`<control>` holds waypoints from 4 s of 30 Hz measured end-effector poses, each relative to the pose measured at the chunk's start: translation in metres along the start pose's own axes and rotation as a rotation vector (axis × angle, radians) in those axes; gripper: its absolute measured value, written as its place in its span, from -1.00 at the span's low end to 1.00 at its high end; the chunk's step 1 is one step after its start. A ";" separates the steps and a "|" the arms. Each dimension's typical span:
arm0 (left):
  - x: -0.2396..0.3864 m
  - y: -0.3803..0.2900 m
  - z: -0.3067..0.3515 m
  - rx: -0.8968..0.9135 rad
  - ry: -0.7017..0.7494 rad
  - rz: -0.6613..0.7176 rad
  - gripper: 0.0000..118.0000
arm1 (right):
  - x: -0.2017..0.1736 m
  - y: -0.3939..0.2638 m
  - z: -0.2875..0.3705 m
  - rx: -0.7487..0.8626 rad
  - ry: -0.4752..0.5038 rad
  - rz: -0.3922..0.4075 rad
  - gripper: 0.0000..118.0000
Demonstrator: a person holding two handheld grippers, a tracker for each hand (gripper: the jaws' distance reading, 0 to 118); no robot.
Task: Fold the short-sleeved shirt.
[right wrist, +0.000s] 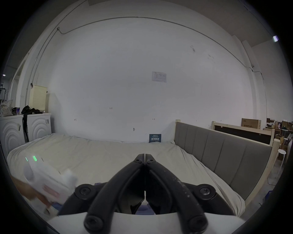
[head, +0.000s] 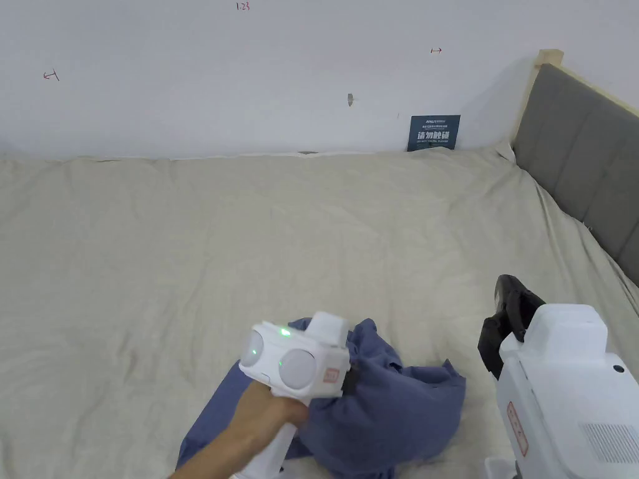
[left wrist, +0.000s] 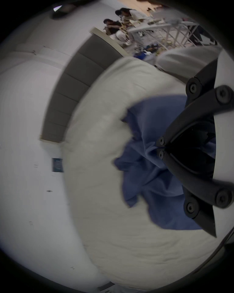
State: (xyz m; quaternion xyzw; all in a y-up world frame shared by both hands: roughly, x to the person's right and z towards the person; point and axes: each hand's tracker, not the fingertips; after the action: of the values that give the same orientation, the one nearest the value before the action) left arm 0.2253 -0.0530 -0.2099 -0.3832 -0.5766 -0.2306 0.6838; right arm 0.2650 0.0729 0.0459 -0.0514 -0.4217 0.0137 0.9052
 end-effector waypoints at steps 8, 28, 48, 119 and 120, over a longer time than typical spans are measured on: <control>0.002 -0.044 -0.065 -0.124 0.121 -0.001 -0.98 | 0.000 -0.008 -0.004 -0.042 0.008 0.001 -0.97; -0.044 -0.028 0.201 0.762 0.415 0.225 0.89 | -0.012 0.031 0.009 0.052 0.007 -0.009 -0.97; -0.065 -0.061 0.229 0.771 0.559 0.163 -1.00 | -0.022 0.035 0.011 0.069 0.039 -0.010 -0.97; -0.153 -0.061 0.134 0.360 0.231 0.487 -0.92 | 0.027 -0.021 -0.193 -0.550 0.161 -0.049 -0.92; -0.162 -0.048 0.144 0.387 0.254 0.469 -0.92 | 0.027 -0.003 -0.193 -0.514 0.155 -0.035 -0.92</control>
State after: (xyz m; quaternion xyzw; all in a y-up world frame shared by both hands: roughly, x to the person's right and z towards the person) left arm 0.0640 0.0116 -0.3478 -0.3367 -0.4160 0.0010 0.8447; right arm 0.4302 0.0558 -0.0569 -0.2730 -0.3417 -0.1133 0.8921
